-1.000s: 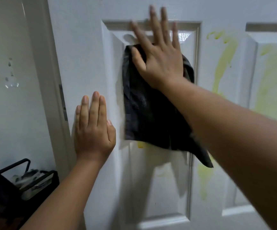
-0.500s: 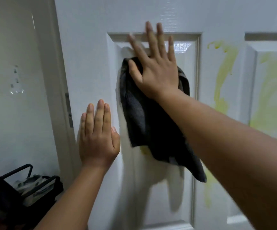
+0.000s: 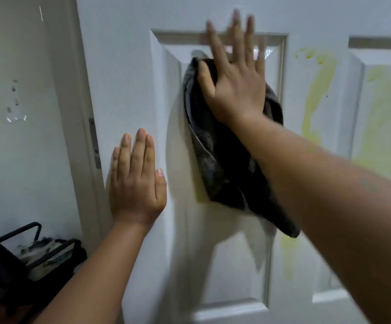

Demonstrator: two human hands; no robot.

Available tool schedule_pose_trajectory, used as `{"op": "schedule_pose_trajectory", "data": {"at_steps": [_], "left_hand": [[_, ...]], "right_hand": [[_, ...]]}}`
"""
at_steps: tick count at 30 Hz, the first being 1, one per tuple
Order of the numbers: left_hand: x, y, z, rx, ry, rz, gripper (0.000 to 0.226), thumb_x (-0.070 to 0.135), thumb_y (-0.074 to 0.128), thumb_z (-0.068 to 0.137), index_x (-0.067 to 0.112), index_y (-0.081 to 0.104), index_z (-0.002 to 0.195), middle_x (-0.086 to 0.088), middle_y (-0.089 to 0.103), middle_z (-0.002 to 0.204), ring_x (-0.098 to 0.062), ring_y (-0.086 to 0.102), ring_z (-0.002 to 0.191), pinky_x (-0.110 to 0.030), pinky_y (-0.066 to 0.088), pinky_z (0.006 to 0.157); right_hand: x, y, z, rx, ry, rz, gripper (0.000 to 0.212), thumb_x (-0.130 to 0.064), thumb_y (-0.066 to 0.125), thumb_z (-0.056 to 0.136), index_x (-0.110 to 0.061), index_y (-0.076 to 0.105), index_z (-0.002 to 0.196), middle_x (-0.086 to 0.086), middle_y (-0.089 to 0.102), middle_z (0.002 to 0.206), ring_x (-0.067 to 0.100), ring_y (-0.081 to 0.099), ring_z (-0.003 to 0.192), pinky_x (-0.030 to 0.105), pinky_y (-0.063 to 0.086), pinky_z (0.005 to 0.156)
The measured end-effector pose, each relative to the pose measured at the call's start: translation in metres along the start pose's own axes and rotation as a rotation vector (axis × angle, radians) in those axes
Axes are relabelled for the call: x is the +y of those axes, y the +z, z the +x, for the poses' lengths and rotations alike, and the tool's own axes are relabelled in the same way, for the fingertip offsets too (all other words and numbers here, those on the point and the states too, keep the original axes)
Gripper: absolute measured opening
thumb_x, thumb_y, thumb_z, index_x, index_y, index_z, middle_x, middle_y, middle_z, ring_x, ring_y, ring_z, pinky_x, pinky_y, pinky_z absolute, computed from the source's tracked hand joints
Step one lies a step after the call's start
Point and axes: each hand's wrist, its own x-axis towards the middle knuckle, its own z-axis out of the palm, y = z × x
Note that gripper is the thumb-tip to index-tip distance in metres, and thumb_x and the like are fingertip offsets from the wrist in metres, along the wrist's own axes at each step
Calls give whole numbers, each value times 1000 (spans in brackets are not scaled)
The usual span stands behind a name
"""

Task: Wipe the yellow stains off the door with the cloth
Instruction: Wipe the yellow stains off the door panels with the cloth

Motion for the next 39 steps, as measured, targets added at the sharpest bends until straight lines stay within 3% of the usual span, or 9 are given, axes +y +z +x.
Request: {"op": "schedule_pose_trajectory", "data": {"at_steps": [3, 8, 10, 18, 27, 29, 35, 37, 39], "left_hand": [[0, 1, 0, 11, 8, 3, 59, 25, 33, 96, 4, 31, 151, -14, 27, 159, -33, 21, 149, -46, 14, 123], [1, 2, -1, 25, 16, 6, 58, 23, 34, 97, 4, 30, 151, -14, 26, 159, -33, 20, 149, -47, 15, 123], [2, 1, -2, 28, 3, 16, 58, 22, 35, 96, 4, 30, 151, -13, 26, 159, -33, 20, 149, -46, 14, 123], [2, 0, 0, 33, 21, 26, 61, 20, 33, 91, 2, 34, 149, -16, 31, 157, -36, 24, 147, -48, 16, 122], [4, 1, -2, 25, 11, 18, 59, 22, 36, 97, 4, 26, 153, -15, 24, 160, -34, 18, 149, -45, 11, 124], [3, 1, -2, 25, 10, 28, 59, 24, 36, 98, 5, 26, 153, -15, 24, 160, -34, 18, 149, -46, 10, 124], [2, 2, -3, -1, 30, 88, 65, 32, 36, 95, 5, 23, 154, -15, 22, 161, -39, 19, 148, -52, 14, 122], [2, 2, -4, -17, 37, 107, 68, 33, 37, 94, 5, 20, 154, -15, 20, 161, -39, 18, 148, -52, 13, 122], [3, 2, -6, -41, 40, 112, 71, 35, 38, 94, 6, 17, 155, -15, 16, 162, -38, 15, 149, -53, 11, 122]], "right_hand": [[-19, 9, -50, -23, 284, 97, 64, -51, 22, 96, -27, 11, 154, 14, 4, 162, 32, 0, 149, 53, 5, 119], [-15, 0, -47, -98, -536, -38, 61, -55, 28, 96, -33, 20, 153, 14, 15, 161, 32, 10, 149, 55, 11, 118], [-11, -5, -11, -92, -625, -75, 63, -57, 25, 95, -34, 16, 153, 13, 13, 161, 31, 9, 149, 54, 10, 119], [-26, 10, -37, 40, 451, 208, 61, -50, 24, 99, -28, 12, 155, 12, 2, 162, 30, -4, 149, 53, 1, 119], [1, -6, -38, -192, -795, -118, 58, -57, 22, 98, -39, 16, 152, 11, 12, 162, 33, 8, 149, 54, 8, 119], [1, -9, -20, -188, -725, -147, 60, -59, 18, 97, -39, 12, 153, 11, 8, 162, 33, 5, 149, 54, 6, 120], [-17, 6, -49, -38, 172, 46, 61, -54, 21, 98, -31, 12, 154, 10, 4, 163, 31, -1, 149, 52, 3, 120], [-23, 9, -81, -55, 147, 61, 61, -51, 25, 98, -29, 16, 154, 10, 7, 162, 32, 1, 149, 53, 5, 120], [-18, 8, -110, -95, -153, 9, 60, -50, 30, 97, -29, 23, 153, 10, 16, 161, 34, 9, 149, 54, 8, 119]]}}
